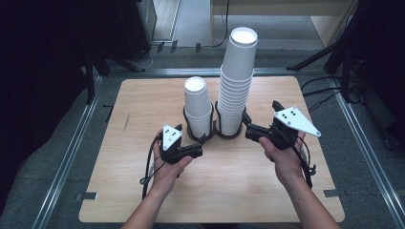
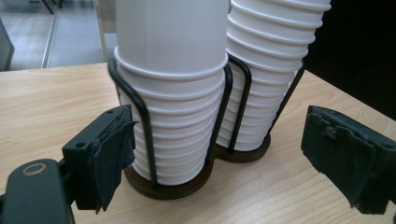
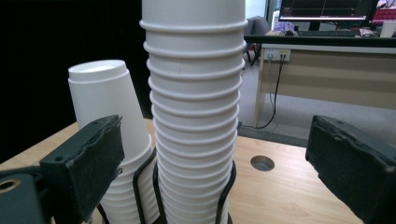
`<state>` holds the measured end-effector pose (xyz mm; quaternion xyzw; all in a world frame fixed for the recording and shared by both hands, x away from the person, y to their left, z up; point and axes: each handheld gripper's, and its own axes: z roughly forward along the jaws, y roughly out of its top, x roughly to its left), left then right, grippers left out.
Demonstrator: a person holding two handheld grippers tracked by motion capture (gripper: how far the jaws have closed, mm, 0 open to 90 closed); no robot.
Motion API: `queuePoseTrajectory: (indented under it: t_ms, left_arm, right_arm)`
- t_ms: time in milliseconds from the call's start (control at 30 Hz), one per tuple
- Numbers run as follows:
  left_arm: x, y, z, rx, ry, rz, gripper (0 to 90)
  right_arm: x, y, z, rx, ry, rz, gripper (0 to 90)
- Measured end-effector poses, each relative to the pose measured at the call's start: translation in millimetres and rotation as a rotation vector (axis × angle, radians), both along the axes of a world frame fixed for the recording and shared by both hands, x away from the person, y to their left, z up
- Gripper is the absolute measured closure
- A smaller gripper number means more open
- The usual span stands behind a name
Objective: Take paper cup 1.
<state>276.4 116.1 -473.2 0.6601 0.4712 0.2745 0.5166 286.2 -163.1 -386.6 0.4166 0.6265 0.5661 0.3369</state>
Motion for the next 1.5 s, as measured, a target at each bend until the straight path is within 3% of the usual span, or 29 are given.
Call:
queuePoseTrajectory:
  t_ms: [67,167,267,367,633,767,1000,1333,1500]
  left_arm:
    - [2.3,-6.9,0.8,-0.02,0.01,-0.004,11.1]
    - [3.6,-11.9,0.3,-0.001,-0.003,0.008,12.3]
    - [5.7,-20.0,-2.5,0.031,-0.052,0.051,12.4]
    - [6.2,-26.8,-4.2,0.048,-0.09,0.043,13.2]
    - [9.1,-43.1,-3.4,0.067,-0.07,0.011,13.7]
    - [13.0,-48.6,-0.6,0.045,-0.057,-0.003,14.0]
    - [19.6,-61.3,7.9,0.027,-0.079,-0.031,13.3]
    - [31.8,-75.1,14.6,0.013,-0.08,-0.063,7.8]
    - [37.0,-81.1,16.4,0.022,-0.09,-0.054,7.8]
  right_arm:
    - [1.2,3.8,3.4,0.007,-0.013,0.005,4.3]
    - [2.8,5.8,4.9,0.01,-0.022,0.005,4.3]
    - [5.5,8.9,6.1,0.007,-0.024,0.001,4.3]
    - [9.5,11.4,8.7,0.011,-0.028,0.0,4.3]
    - [15.5,16.3,11.8,0.007,-0.024,0.001,4.4]
    - [18.9,19.8,13.9,0.01,-0.022,0.001,4.3]
    - [26.2,25.8,20.2,0.008,-0.028,0.008,4.4]
    - [34.1,32.4,29.2,0.032,-0.039,0.023,5.3]
    - [39.6,34.1,34.0,0.033,-0.043,0.021,5.3]
